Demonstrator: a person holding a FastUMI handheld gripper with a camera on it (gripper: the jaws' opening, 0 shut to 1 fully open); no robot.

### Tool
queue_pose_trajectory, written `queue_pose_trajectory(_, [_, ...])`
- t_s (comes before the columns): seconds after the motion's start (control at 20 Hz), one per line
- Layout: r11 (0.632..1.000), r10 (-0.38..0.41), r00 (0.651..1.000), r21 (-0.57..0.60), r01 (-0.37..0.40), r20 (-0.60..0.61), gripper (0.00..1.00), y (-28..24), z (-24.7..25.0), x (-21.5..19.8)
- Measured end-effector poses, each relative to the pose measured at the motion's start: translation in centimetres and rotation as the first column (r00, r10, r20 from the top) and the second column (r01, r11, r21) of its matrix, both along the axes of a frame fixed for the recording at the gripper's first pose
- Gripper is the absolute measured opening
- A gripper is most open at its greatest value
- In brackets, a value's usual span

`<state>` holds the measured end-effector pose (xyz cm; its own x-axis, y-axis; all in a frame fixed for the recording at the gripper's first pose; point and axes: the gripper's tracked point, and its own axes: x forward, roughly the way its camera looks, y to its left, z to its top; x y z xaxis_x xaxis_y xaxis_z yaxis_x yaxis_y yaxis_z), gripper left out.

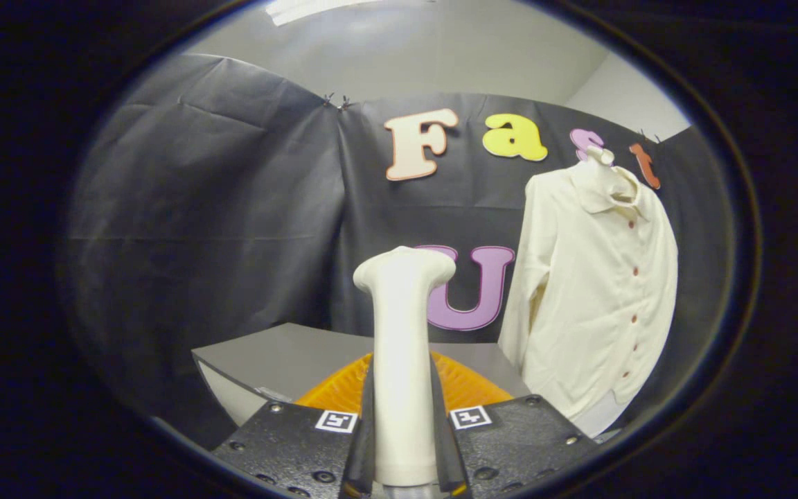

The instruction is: Iron the clothes twice with a garment steamer, once on the left side and once on the right side.

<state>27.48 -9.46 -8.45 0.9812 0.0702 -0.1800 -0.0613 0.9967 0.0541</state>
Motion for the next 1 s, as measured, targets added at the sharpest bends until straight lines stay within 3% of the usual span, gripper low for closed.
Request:
queue_pose_trajectory(0.5, [0.992, -0.121, 0.992, 0.023, 0.121, 0.036, 0.35, -12.2, 1.6, -2.1])
queue_pose_trajectory(1.0, [0.974, -0.219, 0.971, 0.079, 0.212, 0.097, 0.34, -22.3, 1.7, 1.6])
